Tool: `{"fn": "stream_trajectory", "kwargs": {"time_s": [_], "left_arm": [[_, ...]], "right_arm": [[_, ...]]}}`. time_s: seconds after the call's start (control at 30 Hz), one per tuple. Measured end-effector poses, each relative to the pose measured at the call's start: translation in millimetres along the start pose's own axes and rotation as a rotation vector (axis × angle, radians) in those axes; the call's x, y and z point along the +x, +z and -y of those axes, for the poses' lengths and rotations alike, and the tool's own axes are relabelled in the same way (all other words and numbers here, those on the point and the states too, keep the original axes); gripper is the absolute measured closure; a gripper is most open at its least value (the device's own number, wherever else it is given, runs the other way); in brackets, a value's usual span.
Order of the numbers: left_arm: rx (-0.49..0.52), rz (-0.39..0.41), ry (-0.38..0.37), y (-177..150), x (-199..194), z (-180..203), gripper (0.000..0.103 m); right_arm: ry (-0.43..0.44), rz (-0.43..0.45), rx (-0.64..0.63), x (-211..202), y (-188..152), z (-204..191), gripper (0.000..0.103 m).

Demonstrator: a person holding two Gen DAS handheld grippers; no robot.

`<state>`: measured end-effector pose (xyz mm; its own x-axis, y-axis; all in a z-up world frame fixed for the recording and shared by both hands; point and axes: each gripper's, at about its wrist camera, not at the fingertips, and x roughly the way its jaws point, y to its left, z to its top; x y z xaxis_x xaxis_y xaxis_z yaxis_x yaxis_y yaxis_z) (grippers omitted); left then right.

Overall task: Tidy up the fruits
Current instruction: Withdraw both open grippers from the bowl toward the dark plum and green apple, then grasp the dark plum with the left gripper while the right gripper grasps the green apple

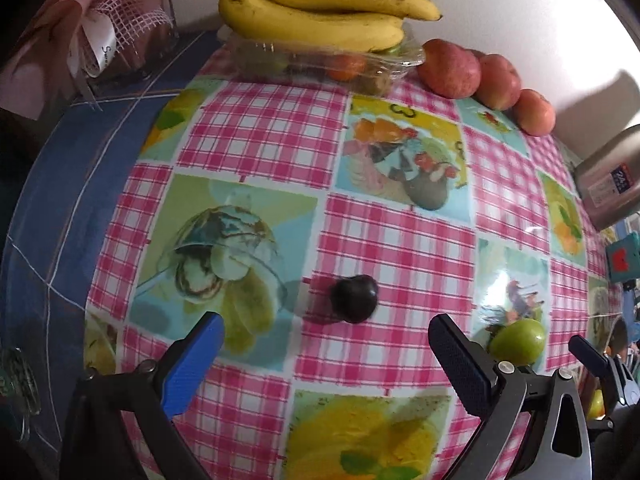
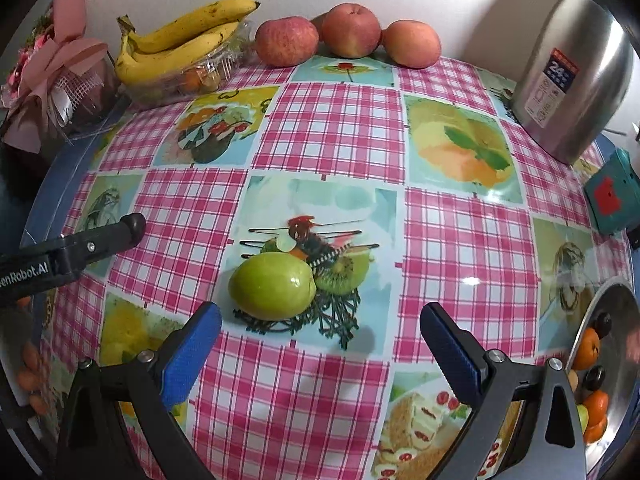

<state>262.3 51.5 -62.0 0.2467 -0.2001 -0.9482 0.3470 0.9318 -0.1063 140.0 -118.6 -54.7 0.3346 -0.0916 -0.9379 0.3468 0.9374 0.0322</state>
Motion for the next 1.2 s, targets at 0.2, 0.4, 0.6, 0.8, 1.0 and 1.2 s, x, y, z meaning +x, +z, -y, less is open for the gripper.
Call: {"fn": "stream_trajectory", "kwargs": {"time_s": [0.2,0.4,0.6,0.8,1.0,1.2], "left_arm": [[0.030,-0.026,-0.009,4,10,6,0.000],[0.052,-0.058,-0.007,10,29,16,0.000],[0.071,-0.068,0.015,11,37,21,0.000],[0.096,-0.068,0.052,12,45,27,0.000],[0.116,-0.072,0.072,10,45,27,0.000],[0.117,-0.070,0.072,12,49,26,0.000]], "right_arm": [[0.012,-0.042,-0.015,18,5,-5,0.003],[-0.014,-0.069,-0.033,31,11,-9,0.003],[-0.026,-0.084,-0.056,43,17,-19,0.003],[-0.058,-0.090,-0.053,53,24,-23,0.003],[-0.051,-0.073,-0.064,53,22,-21,0.000],[-0.047,-0.050,-0.065,53,20,-24,0.000]]}}
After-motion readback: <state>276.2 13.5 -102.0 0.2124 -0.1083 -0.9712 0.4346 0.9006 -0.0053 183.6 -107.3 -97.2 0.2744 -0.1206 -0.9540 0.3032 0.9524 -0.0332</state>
